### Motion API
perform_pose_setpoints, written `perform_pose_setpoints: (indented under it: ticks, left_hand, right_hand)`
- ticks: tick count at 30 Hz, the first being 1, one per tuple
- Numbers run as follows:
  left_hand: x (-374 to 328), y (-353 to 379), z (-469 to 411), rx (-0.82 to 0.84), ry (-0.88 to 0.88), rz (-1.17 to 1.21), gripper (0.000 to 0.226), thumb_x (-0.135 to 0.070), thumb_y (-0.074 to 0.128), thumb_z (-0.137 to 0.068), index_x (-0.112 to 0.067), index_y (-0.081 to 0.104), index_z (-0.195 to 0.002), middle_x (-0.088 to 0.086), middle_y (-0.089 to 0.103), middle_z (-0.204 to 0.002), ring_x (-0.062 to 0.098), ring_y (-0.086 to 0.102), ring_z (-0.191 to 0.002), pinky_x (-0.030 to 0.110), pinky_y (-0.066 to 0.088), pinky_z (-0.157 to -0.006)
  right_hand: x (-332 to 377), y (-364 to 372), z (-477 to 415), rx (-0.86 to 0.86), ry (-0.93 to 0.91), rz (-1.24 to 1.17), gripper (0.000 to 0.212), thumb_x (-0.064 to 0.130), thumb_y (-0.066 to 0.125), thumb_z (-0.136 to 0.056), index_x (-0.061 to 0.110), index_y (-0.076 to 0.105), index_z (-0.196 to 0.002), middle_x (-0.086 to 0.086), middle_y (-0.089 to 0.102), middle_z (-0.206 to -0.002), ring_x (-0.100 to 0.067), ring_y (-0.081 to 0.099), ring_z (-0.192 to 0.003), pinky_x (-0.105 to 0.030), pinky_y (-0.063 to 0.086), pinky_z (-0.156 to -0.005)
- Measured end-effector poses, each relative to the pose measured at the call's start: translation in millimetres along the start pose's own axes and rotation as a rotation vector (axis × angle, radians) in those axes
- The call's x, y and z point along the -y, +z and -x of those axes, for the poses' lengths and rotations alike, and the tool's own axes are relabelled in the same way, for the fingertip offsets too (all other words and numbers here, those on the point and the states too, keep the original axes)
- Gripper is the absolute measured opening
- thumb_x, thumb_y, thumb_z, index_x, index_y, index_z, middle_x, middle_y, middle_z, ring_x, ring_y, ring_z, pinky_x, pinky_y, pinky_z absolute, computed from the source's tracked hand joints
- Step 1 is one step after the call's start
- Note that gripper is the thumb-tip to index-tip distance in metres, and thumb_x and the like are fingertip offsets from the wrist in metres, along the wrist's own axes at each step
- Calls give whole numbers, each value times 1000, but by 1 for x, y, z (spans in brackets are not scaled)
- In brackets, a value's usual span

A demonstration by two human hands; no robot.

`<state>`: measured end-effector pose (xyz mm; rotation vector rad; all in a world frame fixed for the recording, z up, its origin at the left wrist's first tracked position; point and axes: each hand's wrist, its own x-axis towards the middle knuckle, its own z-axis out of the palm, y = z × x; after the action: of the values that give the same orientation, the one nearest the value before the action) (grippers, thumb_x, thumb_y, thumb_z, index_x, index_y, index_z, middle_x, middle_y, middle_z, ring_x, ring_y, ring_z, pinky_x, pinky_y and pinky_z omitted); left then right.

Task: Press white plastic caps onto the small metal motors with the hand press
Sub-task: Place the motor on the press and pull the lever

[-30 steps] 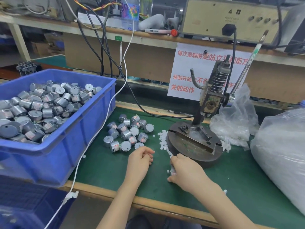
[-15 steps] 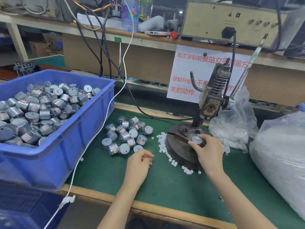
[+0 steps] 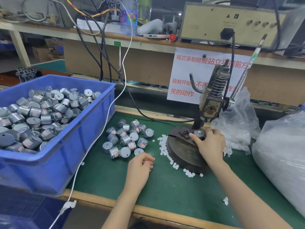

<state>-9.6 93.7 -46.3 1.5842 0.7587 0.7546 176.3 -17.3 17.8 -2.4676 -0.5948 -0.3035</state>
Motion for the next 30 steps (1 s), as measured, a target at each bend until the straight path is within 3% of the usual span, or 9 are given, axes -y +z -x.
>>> perform_pose_setpoints:
  ticks: [4,6,10,12,14,16,20,24,30]
  left_hand:
    - [0,1,-2,-4,-23,27,40,14,37,-79,-15,63,-69,3,59,-69,8,54,-57,14,45,-56]
    - [-2,0,-2,-10,-31,48,39,14,37,-79,-14,62,-68,4,58,-67,9,52,-56,13,45,-53]
    - [-4,0,-1,-16,-29,54,38,14,36,-79,-12,62,-68,5,57,-66,11,52,-57,13,45,-52]
    - [-4,1,0,-19,-32,46,38,14,36,-80,-12,62,-68,5,57,-66,11,53,-58,13,45,-52]
    - [-4,1,1,-24,-36,38,38,13,36,-80,-11,62,-68,5,58,-66,11,53,-57,13,45,-52]
    - [-4,1,1,-28,-36,26,37,13,36,-79,-12,62,-68,4,58,-66,9,53,-56,14,45,-53]
    - [-5,1,1,-29,-33,10,37,12,37,-79,-12,62,-68,4,58,-66,8,54,-55,13,45,-53]
    - [-4,1,1,-31,-22,1,37,12,37,-79,-11,63,-68,4,58,-66,8,53,-55,11,44,-52]
    - [-3,1,-1,-32,-18,-22,36,13,37,-79,-9,63,-69,5,58,-66,11,54,-57,14,45,-53]
  right_hand:
    - [1,-29,-10,69,198,-658,56,20,55,-90,10,34,-141,-12,45,-136,-28,49,-116,-44,38,-100]
    - [0,-52,-21,-13,275,-800,55,6,45,-90,11,30,-142,-6,42,-141,-20,47,-116,-39,35,-100]
    - [18,-94,-54,-41,184,-885,62,-1,38,-88,12,22,-146,-6,44,-139,-13,44,-113,-27,35,-90]
    - [35,-106,-67,-18,153,-878,52,-1,39,-87,7,34,-138,-12,53,-118,-15,51,-92,-23,41,-70]
    - [45,-112,-74,-69,157,-883,29,5,41,-89,8,49,-117,-3,52,-94,-13,46,-81,-22,36,-59]
    - [49,-113,-76,-116,173,-942,18,8,42,-90,12,49,-106,3,52,-91,-14,46,-86,-22,35,-61]
    - [46,-109,-67,-208,150,-1082,36,10,45,-88,22,45,-123,3,52,-99,-8,48,-83,-27,42,-72]
    - [47,-111,-53,-311,2,-1167,38,8,47,-87,26,45,-121,7,52,-96,-5,45,-77,-13,41,-67]
    - [53,-117,-28,-456,-35,-1269,16,4,49,-88,20,47,-85,2,52,-88,-8,51,-84,-15,41,-78]
